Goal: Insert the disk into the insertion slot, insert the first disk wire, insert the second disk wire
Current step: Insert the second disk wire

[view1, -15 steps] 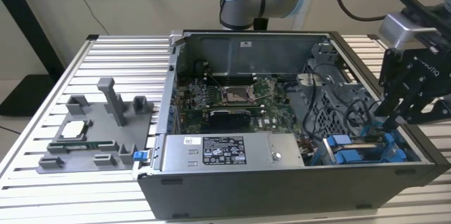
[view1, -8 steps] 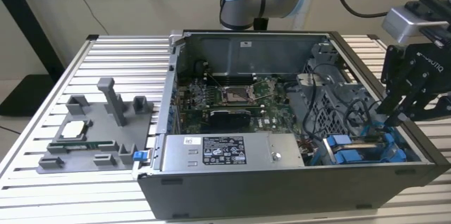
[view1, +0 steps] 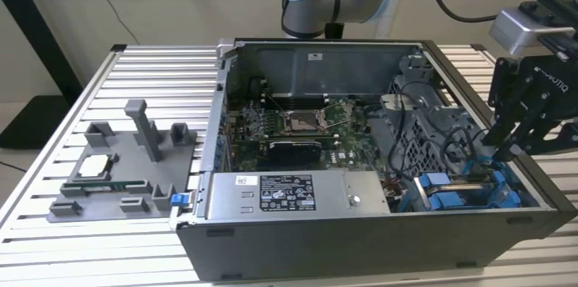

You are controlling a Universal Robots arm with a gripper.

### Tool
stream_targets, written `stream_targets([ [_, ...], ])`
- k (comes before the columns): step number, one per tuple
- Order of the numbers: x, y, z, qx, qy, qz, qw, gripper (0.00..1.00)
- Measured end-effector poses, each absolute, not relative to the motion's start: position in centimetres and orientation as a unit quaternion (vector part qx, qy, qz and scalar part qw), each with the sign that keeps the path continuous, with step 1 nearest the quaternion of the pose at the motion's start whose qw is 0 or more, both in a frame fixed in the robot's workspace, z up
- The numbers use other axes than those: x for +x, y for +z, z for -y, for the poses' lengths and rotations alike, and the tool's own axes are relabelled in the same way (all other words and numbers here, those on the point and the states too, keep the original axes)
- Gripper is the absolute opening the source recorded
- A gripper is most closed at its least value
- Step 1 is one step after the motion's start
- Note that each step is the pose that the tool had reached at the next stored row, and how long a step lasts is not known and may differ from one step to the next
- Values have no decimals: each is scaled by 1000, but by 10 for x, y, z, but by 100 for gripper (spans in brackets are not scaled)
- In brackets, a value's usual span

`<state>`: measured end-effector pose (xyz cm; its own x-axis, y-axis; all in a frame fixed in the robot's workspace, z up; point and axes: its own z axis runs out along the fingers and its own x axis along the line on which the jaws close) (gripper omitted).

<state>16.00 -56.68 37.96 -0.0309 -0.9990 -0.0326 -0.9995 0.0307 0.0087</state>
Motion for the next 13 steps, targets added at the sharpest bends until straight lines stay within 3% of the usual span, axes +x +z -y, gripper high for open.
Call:
stream_targets([
  [13, 177, 380, 567, -696, 17, -718, 8, 100],
])
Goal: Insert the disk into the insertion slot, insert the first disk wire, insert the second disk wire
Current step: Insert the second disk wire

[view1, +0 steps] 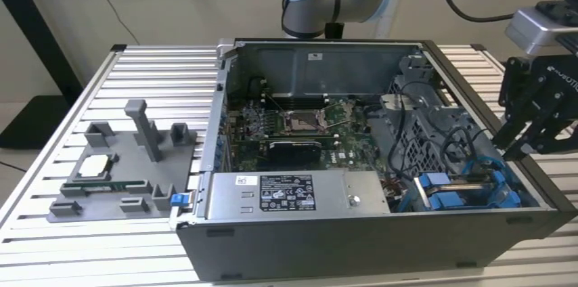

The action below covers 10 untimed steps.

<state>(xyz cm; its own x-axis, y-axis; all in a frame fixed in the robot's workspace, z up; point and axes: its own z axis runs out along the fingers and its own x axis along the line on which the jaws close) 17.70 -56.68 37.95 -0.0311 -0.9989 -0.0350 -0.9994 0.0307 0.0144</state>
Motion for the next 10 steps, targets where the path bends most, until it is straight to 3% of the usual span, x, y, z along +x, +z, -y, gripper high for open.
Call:
stream_targets([
  [10, 209, 379, 566, -696, 19, -718, 6, 100],
])
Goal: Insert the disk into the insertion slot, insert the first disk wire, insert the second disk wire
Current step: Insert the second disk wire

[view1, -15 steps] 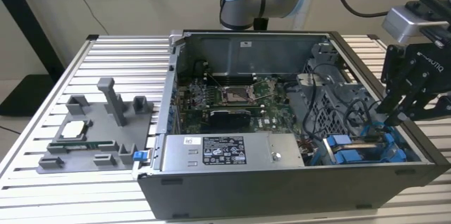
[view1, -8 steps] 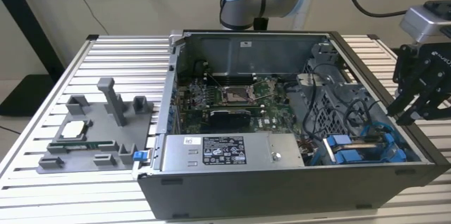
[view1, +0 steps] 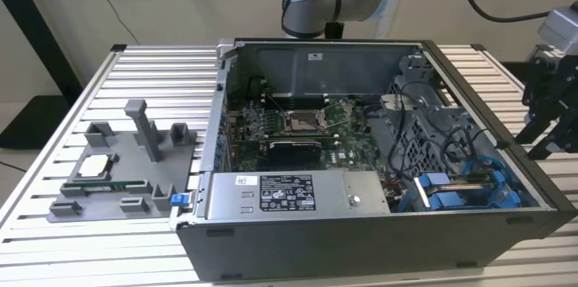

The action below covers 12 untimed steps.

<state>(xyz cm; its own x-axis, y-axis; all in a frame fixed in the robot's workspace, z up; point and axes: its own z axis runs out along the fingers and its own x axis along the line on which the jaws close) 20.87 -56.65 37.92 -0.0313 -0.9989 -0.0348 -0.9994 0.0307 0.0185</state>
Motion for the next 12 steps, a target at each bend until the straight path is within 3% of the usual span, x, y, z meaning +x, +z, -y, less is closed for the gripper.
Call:
stream_targets([
  [7, 210, 379, 566, -696, 21, -718, 4, 100],
  [12, 211, 379, 565, -695, 41, -718, -16, 100],
])
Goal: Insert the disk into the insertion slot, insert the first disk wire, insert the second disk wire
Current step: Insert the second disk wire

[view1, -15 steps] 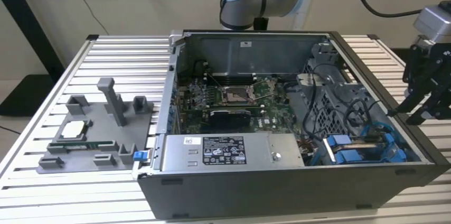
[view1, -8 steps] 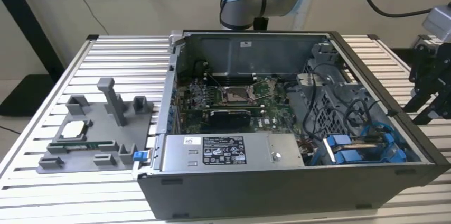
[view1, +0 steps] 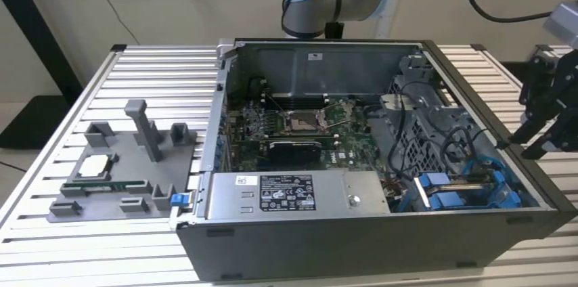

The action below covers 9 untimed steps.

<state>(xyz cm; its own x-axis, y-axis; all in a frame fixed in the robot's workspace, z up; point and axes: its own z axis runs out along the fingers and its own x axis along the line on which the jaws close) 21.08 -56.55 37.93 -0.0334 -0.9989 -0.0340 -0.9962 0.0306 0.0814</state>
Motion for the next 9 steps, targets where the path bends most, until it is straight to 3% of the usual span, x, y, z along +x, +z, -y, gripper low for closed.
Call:
stream_targets([
  [2, 212, 379, 564, 695, -46, 717, 16, 100],
  [9, 216, 377, 561, 695, -66, 716, -3, 100],
])
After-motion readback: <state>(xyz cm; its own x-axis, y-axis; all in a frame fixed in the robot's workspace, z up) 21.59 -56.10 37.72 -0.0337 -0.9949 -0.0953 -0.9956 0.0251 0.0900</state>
